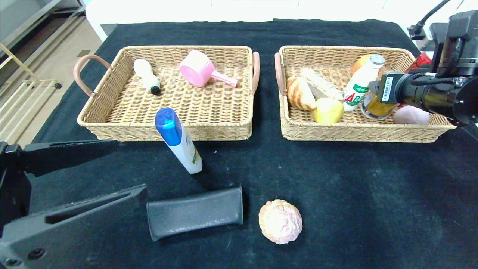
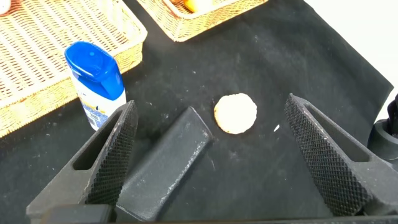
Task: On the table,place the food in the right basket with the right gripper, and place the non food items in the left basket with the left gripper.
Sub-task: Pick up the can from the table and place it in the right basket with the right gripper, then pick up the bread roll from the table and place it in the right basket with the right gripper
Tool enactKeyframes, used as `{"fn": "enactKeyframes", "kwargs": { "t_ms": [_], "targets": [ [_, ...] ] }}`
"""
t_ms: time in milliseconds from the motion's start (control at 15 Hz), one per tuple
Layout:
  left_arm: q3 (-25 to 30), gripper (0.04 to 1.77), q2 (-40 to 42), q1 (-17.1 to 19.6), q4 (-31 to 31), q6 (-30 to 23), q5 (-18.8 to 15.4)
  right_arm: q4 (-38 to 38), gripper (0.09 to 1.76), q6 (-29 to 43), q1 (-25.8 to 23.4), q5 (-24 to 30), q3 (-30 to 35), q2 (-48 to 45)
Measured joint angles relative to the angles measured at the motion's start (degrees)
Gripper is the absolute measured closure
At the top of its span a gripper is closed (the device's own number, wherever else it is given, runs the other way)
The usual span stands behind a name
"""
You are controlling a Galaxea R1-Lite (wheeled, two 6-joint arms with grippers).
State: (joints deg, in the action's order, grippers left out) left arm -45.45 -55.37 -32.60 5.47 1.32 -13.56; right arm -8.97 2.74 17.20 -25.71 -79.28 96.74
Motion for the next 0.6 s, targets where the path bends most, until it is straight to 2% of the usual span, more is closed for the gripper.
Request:
{"fn": "enactKeyframes", "kwargs": {
  "t_ms": [267,600],
  "targets": [
    [0.00,0.09,0.00,0.00,0.04,0.00,0.00,0.11,0.39,0.10,0.05,0.16,0.23,-0.46],
    [0.06,0.09,-0.06,0.00,-0.10,0.00,0.00,0.68,0.27,0.23,0.51,0.11,1.46,-1.99]
  ]
}}
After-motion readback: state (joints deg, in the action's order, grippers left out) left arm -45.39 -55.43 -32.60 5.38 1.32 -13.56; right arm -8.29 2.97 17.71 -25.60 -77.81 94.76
